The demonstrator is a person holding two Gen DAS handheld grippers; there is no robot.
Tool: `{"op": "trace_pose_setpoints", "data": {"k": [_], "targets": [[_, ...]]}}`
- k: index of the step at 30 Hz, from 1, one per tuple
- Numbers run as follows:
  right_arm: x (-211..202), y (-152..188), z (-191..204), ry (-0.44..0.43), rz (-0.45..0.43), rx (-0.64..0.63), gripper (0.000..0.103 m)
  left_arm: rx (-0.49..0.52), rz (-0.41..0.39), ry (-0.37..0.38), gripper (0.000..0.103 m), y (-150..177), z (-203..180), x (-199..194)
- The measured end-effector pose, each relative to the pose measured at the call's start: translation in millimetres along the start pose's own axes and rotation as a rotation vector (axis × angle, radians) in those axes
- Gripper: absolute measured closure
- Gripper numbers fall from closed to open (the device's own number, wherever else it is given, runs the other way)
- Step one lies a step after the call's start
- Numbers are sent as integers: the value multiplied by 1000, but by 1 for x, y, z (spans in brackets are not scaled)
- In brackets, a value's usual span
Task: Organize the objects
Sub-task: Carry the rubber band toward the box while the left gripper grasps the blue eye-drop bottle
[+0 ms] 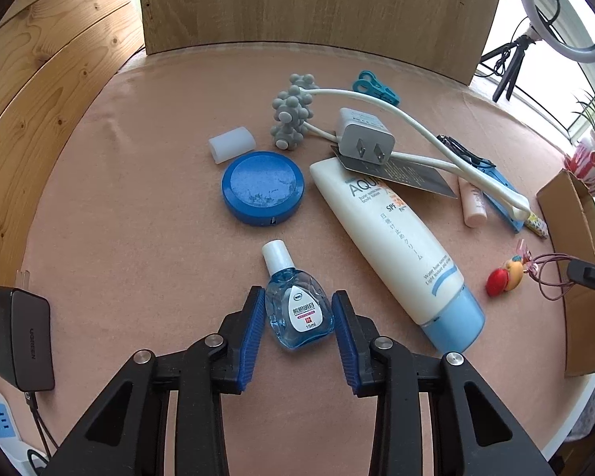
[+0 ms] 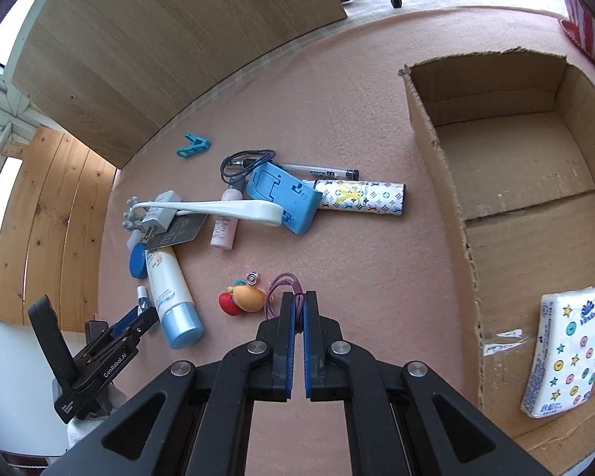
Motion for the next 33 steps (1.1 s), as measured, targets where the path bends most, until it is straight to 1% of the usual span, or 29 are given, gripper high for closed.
{"op": "trace_pose_setpoints", "data": {"k": [5,8,11,12,14,15,16,17,20,22,23,24,25,26,28,31,33], "targets": [[-15,0,3,-89,-19,21,100,-18,1,7,66,3,2,-2],[-27,1,8,-118,-37,15,100,-32,0,14,66,6,4,-4],[-39,-1,11,-196,-48,28,100,-29,0,12,66,7,3,-4],[-41,-1,13,-189,-56,16,100,-30,0,12,66,7,3,-4],[-34,-1,21,-51,-44,-65,100,-30,0,10,66,8,3,-4],[-33,-1,21,-86,-21,-51,100,-30,1,10,66,7,2,-4],[-36,-1,22,-166,-5,-27,100,-30,1,10,66,7,2,-4],[-44,-1,26,-202,-20,-25,100,-30,0,11,66,8,2,-4],[-68,-3,41,-201,-93,-83,100,-32,-2,12,66,7,3,-4],[-76,-6,46,-224,-104,-90,100,-29,-2,12,66,6,3,-4],[-76,-6,47,-217,-112,-97,100,-30,-4,13,66,7,3,-4],[-71,-7,47,-158,-117,-115,100,-31,-4,13,66,7,3,-4],[-60,-8,47,-84,-102,-140,100,-32,-4,12,66,6,2,-4],[-52,-9,42,-54,-80,-131,100,-32,-2,11,66,5,2,-4],[-40,-8,28,-104,-45,-70,100,-35,-1,17,66,6,2,-4],[-43,-5,19,-81,-67,-63,100,-31,-2,20,66,7,3,-5],[-45,-5,11,-93,-64,-43,100,-39,-2,25,66,8,4,-7]]}}
Point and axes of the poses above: each gripper's, at about its wrist camera, not at the fingertips, and x roughly the way its jaws point, z to its left, y to its underside, the point moved 1 cm from there along x, roughly the way its jaws point, and after that the axes turned 3 degrees about -y, right-handed, at the moved point
